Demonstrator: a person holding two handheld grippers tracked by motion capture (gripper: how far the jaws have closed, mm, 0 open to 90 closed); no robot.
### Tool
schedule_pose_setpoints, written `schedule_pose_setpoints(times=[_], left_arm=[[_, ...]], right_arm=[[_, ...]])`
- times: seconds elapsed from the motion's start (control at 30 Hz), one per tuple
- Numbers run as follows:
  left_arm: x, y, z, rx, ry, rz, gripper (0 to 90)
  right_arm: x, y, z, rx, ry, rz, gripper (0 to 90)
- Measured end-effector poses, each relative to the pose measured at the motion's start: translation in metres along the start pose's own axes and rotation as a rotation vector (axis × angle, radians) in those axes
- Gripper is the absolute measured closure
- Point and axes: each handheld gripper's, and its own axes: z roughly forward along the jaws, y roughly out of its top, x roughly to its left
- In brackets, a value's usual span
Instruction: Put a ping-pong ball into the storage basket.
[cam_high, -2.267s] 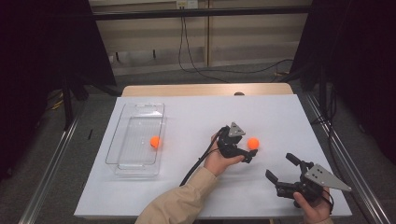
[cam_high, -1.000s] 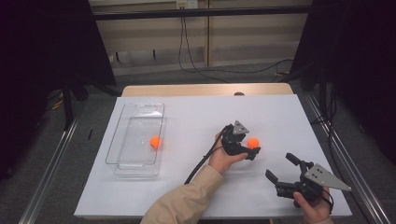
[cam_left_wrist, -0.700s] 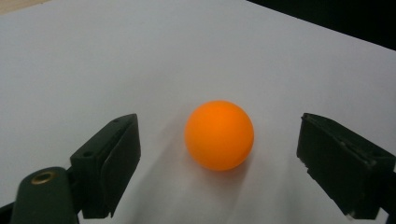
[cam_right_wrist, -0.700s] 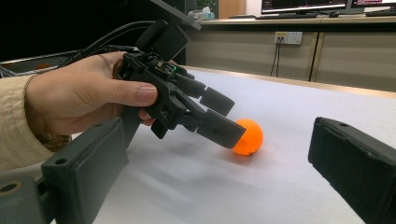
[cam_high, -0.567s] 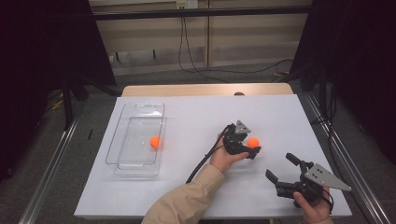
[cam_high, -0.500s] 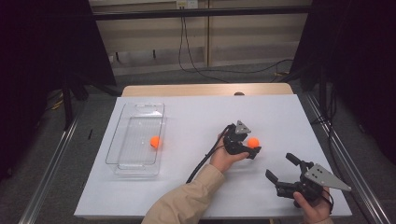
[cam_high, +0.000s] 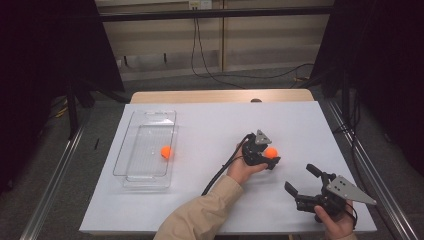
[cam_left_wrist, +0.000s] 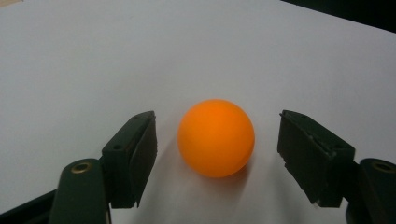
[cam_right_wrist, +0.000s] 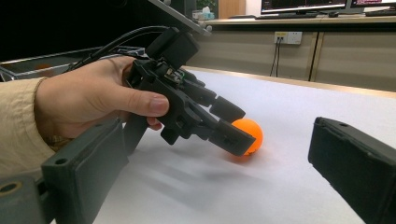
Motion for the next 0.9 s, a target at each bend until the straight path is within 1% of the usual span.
schedule_pose_setpoints(times=[0.03,0.07,0.17,0.23,0.43,0.47,0.5,0.53,0.6,0.63,0.77,0.9], left_arm=[[0.0001,0.0001,0.0009,0.0,0.0,0.003,28.8],[0.0006,0.0007,0.0024,0.004,0.008,0.006,31.2],[0.0012,0.0016,0.0038,0.011,0.008,0.013,33.6],[0.0006,0.0024,0.0057,0.013,-0.001,0.015,34.4],[-0.0005,0.0038,0.0106,0.042,-0.006,0.022,38.7],[0.0,0.0039,0.0105,0.042,-0.006,0.022,43.3],[0.0005,0.0037,0.0104,0.042,-0.01,0.016,43.3],[0.0009,0.0036,0.0103,0.041,-0.015,0.011,45.5],[0.0017,0.0034,0.0097,0.046,-0.013,0.013,49.4],[0.002,0.0034,0.0091,0.047,-0.017,0.006,50.5],[0.0032,0.0033,0.0058,0.055,-0.017,0.007,50.9],[0.0037,0.0019,0.0007,0.047,-0.028,0.003,51.0]], right_arm=[[0.0,0.0,0.0,0.0,0.0,0.0,3.6],[-0.0001,0.0001,-0.0001,-0.001,0.0,0.001,3.6],[-0.0003,0.0,-0.0001,-0.001,0.0,0.001,3.6],[-0.001,-0.0003,-0.0001,0.001,0.001,-0.004,3.6],[-0.0013,-0.0002,-0.0006,-0.002,-0.002,0.002,3.6],[-0.0013,-0.0003,-0.0007,-0.001,-0.002,0.003,3.6],[-0.0013,-0.0003,-0.0007,-0.001,-0.002,0.003,3.6],[-0.0013,-0.0003,-0.0007,-0.001,-0.001,0.003,3.6],[-0.0012,-0.0004,-0.0005,-0.002,-0.002,0.002,3.6],[-0.0012,-0.0004,-0.0005,-0.002,-0.002,0.002,3.6],[-0.0011,-0.0003,-0.0006,-0.002,-0.003,0.002,3.6],[-0.0011,-0.0005,-0.0003,0.0,-0.003,0.002,3.6]])
